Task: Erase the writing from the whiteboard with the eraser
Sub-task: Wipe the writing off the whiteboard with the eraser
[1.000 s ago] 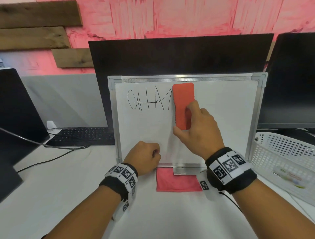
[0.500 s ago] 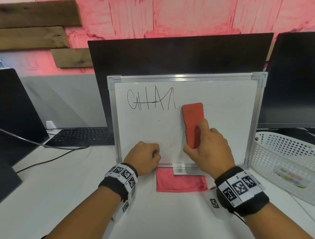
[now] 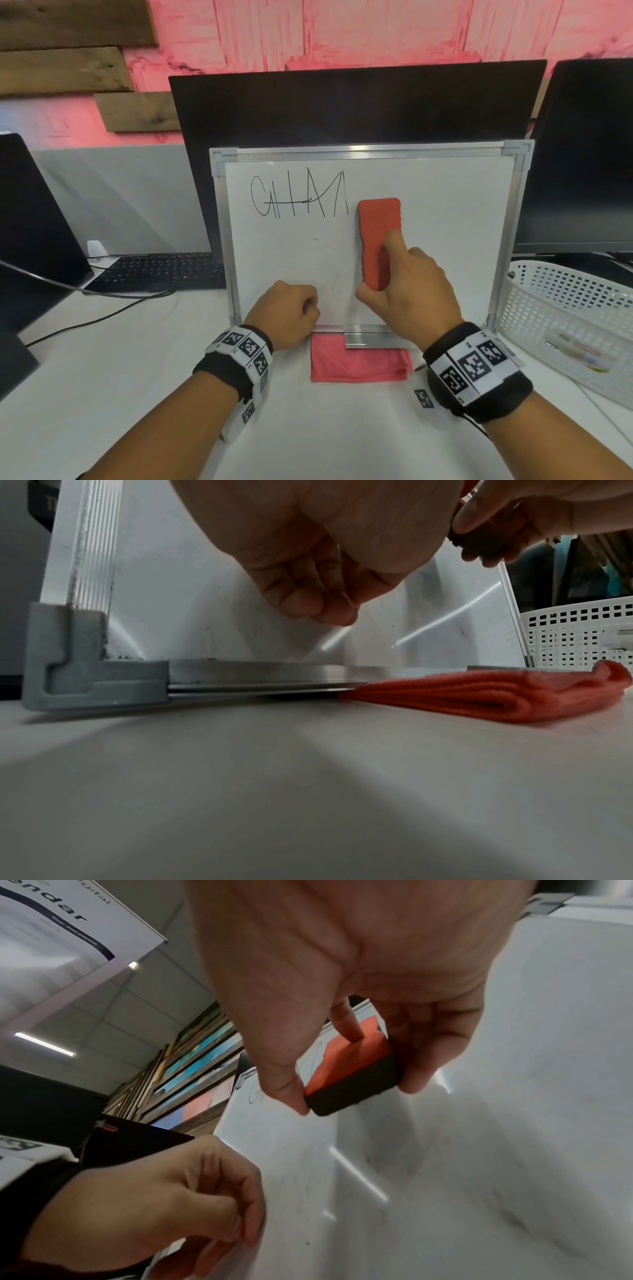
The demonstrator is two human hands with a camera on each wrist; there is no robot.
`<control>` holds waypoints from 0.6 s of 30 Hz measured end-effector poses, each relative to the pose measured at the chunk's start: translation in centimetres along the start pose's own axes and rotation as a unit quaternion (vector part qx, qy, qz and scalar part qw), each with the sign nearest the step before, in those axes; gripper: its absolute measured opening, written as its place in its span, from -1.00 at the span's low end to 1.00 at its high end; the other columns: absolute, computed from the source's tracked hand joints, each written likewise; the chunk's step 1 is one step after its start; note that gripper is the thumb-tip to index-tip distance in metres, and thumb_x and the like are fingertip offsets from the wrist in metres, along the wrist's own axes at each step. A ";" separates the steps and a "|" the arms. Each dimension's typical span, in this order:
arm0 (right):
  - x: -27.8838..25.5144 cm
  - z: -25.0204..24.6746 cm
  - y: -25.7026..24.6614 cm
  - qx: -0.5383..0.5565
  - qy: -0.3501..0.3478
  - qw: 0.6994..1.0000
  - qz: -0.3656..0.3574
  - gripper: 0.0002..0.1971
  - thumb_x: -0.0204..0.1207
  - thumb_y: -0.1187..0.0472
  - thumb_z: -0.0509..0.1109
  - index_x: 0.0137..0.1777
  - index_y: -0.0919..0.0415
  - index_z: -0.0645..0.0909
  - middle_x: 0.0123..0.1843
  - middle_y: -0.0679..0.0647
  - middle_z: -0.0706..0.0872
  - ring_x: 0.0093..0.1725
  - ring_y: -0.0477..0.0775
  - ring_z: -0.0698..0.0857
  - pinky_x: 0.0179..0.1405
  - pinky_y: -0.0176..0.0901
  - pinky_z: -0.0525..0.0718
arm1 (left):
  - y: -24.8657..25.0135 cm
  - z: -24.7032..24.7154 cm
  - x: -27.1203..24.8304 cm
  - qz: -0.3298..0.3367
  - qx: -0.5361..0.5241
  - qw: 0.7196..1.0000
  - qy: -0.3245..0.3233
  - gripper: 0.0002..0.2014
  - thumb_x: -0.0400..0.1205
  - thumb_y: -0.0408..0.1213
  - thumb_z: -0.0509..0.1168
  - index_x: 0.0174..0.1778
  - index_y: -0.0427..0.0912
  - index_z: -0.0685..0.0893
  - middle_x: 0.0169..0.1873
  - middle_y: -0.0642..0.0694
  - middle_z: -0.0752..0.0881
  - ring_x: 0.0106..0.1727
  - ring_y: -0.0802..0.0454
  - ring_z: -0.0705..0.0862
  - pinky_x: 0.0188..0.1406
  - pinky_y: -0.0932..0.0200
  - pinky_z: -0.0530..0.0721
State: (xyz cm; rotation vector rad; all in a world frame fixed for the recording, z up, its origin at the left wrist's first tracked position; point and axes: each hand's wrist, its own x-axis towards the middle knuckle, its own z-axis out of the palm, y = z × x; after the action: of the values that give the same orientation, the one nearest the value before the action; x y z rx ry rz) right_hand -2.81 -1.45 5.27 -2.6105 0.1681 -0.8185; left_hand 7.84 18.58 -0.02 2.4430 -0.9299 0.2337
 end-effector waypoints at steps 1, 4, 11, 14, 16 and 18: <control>-0.2 0.1 -0.3 -0.009 -0.007 1.000 -0.002 -0.50 0.37 -0.12 0.47 0.06 -0.06 0.19 -0.29 0.07 0.50 -0.41 0.15 0.52 -0.50 -0.06 0.50 | 0.0 0.0 0.0 0.002 0.000 1.000 0.000 -0.85 0.60 -0.26 0.25 -0.21 -0.10 0.72 -0.47 0.06 0.67 -0.42 0.02 0.63 -0.33 0.10 0.72; -1.0 0.7 -0.7 -0.026 -0.031 0.999 -0.005 -0.48 0.36 -0.12 0.45 0.03 -0.10 0.12 -0.31 0.06 0.48 -0.43 0.15 0.49 -0.51 -0.07 0.47 | 0.1 -0.1 -0.1 0.004 -0.001 1.000 0.004 -0.85 0.59 -0.26 0.25 -0.21 -0.10 0.72 -0.47 0.06 0.66 -0.41 0.01 0.63 -0.31 0.09 0.72; 0.6 0.0 -1.3 -0.011 0.001 1.000 -0.021 -0.49 0.37 -0.14 0.46 0.06 -0.10 0.16 -0.29 0.07 0.47 -0.41 0.17 0.50 -0.50 -0.08 0.45 | 0.1 -0.1 -0.2 -0.001 -0.006 1.000 -0.001 -0.85 0.59 -0.27 0.26 -0.20 -0.09 0.73 -0.46 0.05 0.67 -0.41 -0.01 0.65 -0.31 0.09 0.73; 1.0 0.1 -1.7 -0.003 0.004 1.000 -0.025 -0.51 0.38 -0.14 0.46 0.08 -0.07 0.20 -0.29 0.07 0.47 -0.41 0.19 0.51 -0.48 -0.03 0.53 | 0.2 -0.1 -0.1 -0.002 -0.002 1.000 -0.003 -0.86 0.60 -0.27 0.26 -0.20 -0.10 0.73 -0.47 0.07 0.65 -0.42 0.01 0.63 -0.31 0.11 0.71; 0.5 0.4 -1.8 -0.010 -0.014 1.000 -0.023 -0.51 0.38 -0.13 0.44 0.07 -0.08 0.19 -0.28 0.07 0.47 -0.41 0.19 0.52 -0.47 0.01 0.58 | 0.1 -0.1 -0.1 -0.002 -0.001 1.000 -0.005 -0.86 0.60 -0.27 0.26 -0.21 -0.08 0.72 -0.48 0.09 0.64 -0.43 0.03 0.62 -0.33 0.14 0.69; -0.3 0.9 -1.9 -0.019 -0.036 0.999 -0.020 -0.50 0.37 -0.13 0.44 0.05 -0.10 0.15 -0.28 0.07 0.47 -0.40 0.18 0.51 -0.45 0.01 0.60 | 0.1 -0.2 -0.2 -0.003 -0.002 1.000 -0.006 -0.86 0.60 -0.25 0.26 -0.21 -0.08 0.72 -0.48 0.09 0.65 -0.43 0.03 0.63 -0.34 0.14 0.68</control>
State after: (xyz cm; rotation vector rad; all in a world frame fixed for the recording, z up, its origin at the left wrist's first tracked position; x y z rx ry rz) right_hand -2.53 0.69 5.25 -2.6827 0.1133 -0.7401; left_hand 7.64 18.69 0.11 2.4464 -0.9273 0.2143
